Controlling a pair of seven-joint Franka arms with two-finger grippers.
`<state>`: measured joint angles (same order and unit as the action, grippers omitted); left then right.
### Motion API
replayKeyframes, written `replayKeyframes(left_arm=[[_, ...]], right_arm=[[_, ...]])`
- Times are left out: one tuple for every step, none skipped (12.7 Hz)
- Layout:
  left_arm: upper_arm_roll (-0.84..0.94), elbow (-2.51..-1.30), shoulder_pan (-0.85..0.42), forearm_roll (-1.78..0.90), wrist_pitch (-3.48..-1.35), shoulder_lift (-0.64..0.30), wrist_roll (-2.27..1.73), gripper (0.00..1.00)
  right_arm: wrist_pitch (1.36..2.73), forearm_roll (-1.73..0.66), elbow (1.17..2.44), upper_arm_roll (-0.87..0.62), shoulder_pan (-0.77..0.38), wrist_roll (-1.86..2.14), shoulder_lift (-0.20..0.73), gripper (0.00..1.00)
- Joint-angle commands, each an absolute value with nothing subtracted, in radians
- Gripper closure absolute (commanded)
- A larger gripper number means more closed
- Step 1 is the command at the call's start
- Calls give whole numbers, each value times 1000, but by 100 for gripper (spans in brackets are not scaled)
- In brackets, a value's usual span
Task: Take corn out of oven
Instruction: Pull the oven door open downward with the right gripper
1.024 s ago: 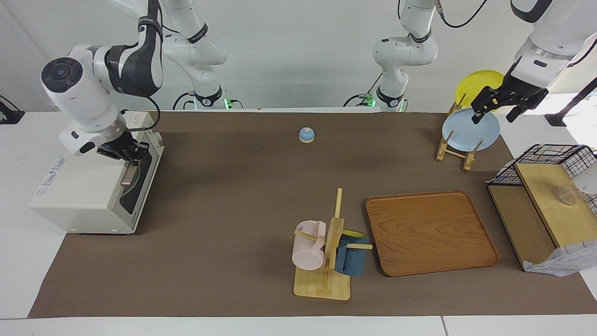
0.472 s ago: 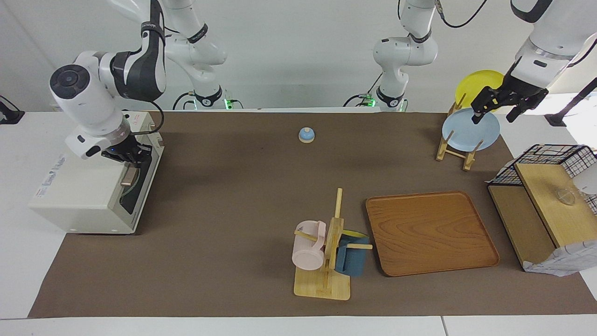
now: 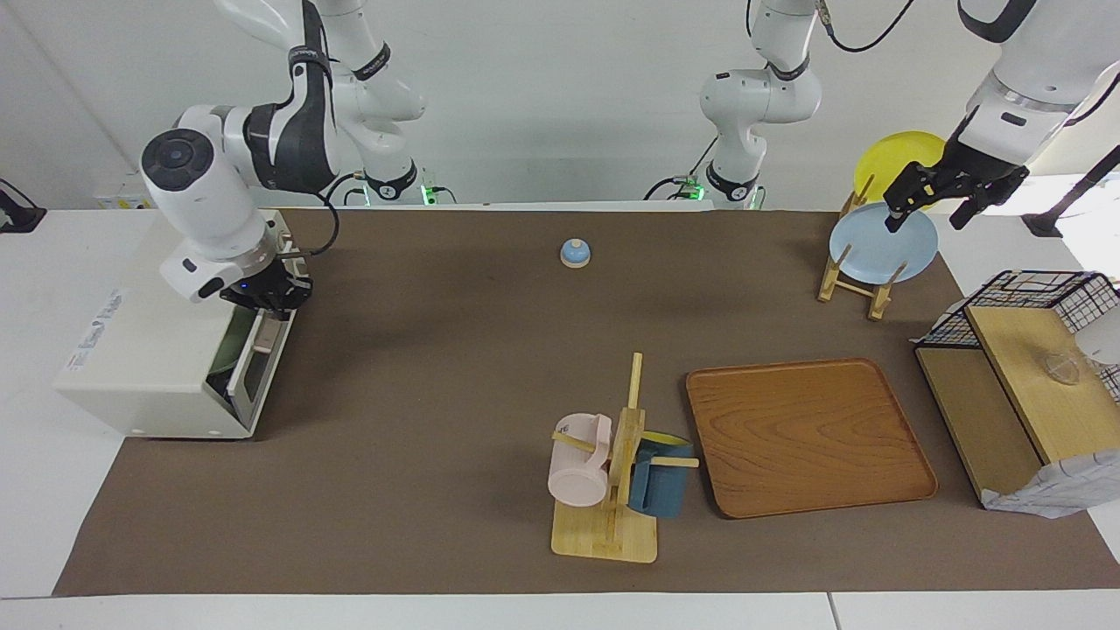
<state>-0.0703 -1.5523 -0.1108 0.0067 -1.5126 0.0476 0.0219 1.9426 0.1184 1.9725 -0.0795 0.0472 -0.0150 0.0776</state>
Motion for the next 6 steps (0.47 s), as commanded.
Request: replayKeyframes(left_arm=[[-71, -1560, -106, -3, -1499, 57, 20, 0], [-71, -1560, -106, -3, -1499, 57, 20, 0], [-71, -1560, -106, -3, -1499, 57, 20, 0], [-71, -1560, -106, -3, -1499, 57, 20, 0], [-71, -1560, -106, -3, -1499, 57, 20, 0], [-71, -1560, -106, -3, -1499, 57, 20, 0]], right_arm=[[2081, 121, 1971, -77, 41, -60, 190, 100], [2117, 120, 1970, -77, 23, -61, 224, 100], [2143, 118, 1970, -77, 15, -63, 250, 100], [2158, 117, 1970, -77, 15, -63, 268, 100], [2173, 117, 1968, -78, 11, -75, 278, 100], [2171, 111, 1959, -78, -14, -109, 279, 100]])
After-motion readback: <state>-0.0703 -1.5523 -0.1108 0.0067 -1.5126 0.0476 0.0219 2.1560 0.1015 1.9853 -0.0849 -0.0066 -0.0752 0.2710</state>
